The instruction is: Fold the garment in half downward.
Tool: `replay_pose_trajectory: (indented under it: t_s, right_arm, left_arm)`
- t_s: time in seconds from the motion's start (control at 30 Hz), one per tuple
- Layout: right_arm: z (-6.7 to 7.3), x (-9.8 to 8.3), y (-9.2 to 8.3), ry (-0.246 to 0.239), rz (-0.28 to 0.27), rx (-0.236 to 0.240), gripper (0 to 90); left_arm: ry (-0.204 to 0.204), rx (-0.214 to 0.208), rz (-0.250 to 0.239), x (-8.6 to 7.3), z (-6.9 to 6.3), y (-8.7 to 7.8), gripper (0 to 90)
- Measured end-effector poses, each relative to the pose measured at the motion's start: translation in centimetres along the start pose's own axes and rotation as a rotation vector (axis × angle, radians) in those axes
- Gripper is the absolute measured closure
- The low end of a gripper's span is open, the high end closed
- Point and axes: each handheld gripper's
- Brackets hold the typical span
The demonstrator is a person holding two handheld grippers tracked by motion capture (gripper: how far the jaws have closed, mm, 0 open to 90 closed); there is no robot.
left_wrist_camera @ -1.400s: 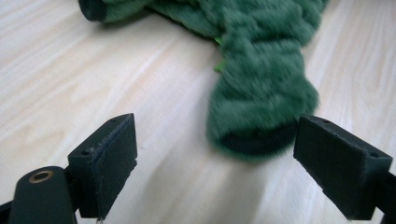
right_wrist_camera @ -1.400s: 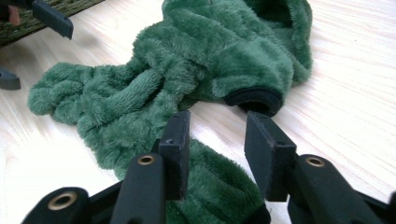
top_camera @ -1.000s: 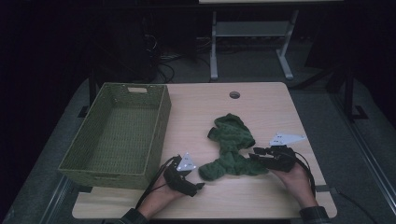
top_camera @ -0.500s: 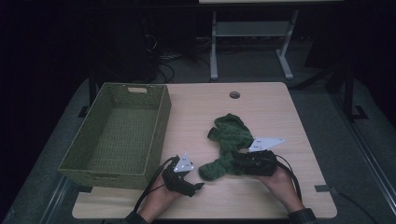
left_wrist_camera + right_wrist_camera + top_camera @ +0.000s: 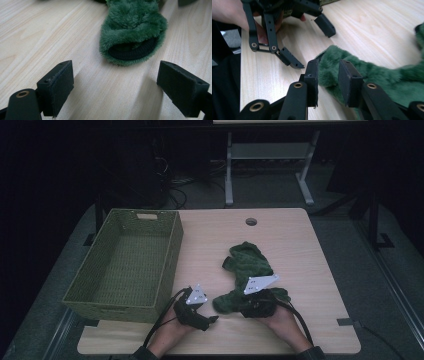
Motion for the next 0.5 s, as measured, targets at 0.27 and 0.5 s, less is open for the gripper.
replay_pose_trajectory:
  t_s: [0.27,0.5]
  right_arm:
    - [0.6,-0.8,2.3,-0.038,0.083,-0.007,70.1]
    - [0.7,-0.9,1.9,-0.045,0.067,-0.027,86.1]
  left_arm:
    - [0.001,0.000,0.001,0.0,0.0,0.0,13.4]
    - [0.001,0.000,0.000,0.0,0.0,0.0,13.4]
Point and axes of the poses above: each handheld gripper's, and its own axes: y roughly forward along the jaws, x roughly out of its top, z roughly to its left, and after that the axes turned 15 degrees about -z, right-handed
